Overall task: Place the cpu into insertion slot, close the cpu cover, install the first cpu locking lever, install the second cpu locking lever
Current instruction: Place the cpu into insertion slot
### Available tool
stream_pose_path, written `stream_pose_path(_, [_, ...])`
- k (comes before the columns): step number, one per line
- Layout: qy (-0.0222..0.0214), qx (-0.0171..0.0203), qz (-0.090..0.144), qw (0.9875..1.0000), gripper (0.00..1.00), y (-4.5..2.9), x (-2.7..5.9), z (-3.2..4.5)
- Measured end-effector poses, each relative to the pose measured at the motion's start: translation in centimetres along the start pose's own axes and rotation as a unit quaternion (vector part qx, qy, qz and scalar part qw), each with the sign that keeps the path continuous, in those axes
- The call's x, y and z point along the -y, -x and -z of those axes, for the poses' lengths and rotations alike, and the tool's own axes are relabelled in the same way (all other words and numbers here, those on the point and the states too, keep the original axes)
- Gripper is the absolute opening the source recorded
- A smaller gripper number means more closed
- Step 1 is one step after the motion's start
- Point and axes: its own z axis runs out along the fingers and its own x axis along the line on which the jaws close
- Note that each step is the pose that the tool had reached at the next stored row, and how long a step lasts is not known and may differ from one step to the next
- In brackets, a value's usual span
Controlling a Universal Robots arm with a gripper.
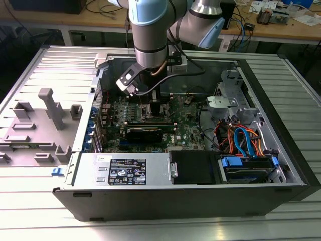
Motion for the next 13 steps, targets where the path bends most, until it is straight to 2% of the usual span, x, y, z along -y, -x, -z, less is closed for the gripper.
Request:
stream_pose_path(10, [0.0, 0.0005, -0.004, 1.0, 0.54, 0.06, 0.06, -0.47])
stream_pose_path(13, [0.0, -0.0005, 0.004, 1.0, 0.54, 0.2, 0.07, -0.63])
